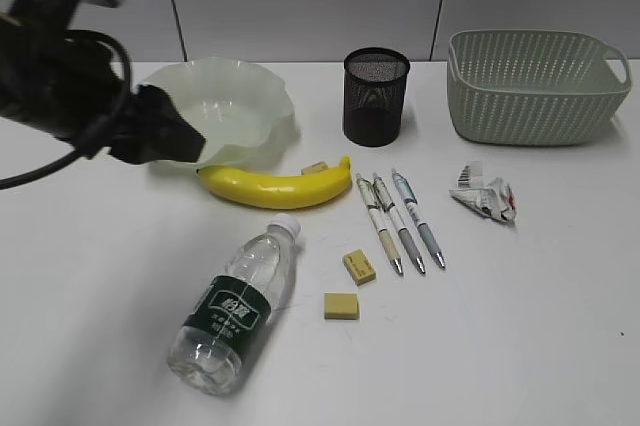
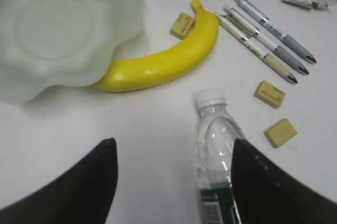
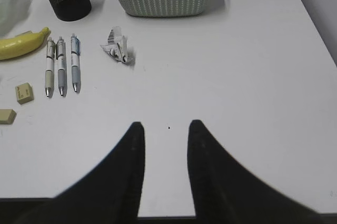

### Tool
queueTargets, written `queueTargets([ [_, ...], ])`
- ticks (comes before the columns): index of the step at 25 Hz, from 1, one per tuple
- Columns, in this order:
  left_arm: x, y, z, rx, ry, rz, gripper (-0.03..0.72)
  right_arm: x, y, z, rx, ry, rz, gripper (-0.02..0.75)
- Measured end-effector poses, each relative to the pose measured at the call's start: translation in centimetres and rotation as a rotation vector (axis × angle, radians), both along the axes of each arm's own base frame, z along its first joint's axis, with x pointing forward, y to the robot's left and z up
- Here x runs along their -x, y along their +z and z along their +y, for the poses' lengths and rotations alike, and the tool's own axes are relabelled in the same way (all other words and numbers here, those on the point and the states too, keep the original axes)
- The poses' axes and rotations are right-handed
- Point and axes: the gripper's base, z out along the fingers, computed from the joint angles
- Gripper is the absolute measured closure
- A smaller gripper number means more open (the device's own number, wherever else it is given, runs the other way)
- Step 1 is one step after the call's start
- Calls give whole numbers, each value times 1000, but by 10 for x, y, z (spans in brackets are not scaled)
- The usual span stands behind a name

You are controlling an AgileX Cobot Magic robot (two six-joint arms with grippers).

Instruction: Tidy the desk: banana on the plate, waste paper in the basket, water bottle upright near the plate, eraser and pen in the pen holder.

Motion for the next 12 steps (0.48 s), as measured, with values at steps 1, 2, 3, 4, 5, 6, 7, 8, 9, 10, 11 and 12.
queueTargets([
  [1, -7, -5, -11, -2, -18, 24, 181, 0, 0, 0, 0, 0, 0, 500],
  [2, -13, -11, -21, -6, -34, 50, 181, 0, 0, 0, 0, 0, 0, 500],
  [3, -20, -16, -29, -7, -41, 79, 181, 0, 0, 0, 0, 0, 0, 500],
  [4, -24, -22, -37, -13, -54, 108, 181, 0, 0, 0, 0, 0, 0, 500],
  [5, -29, -29, -46, -19, -64, 138, 180, 0, 0, 0, 0, 0, 0, 500],
  [6, -33, -36, -53, -27, -70, 161, 181, 0, 0, 0, 0, 0, 0, 500],
  [7, -36, -44, -61, -40, -75, 185, 180, 0, 0, 0, 0, 0, 0, 500],
  [8, -37, -50, -68, -55, -80, 205, 180, 0, 0, 0, 0, 0, 0, 500],
  [9, -39, -59, -74, -78, -81, 227, 180, 0, 0, 0, 0, 0, 0, 500],
  [10, -40, -66, -79, -102, -77, 248, 180, 0, 0, 0, 0, 0, 0, 500],
  [11, -40, -73, -83, -127, -81, 268, 180, 0, 0, 0, 0, 0, 0, 500],
  [12, -40, -80, -87, -153, -85, 287, 180, 0, 0, 0, 0, 0, 0, 500],
])
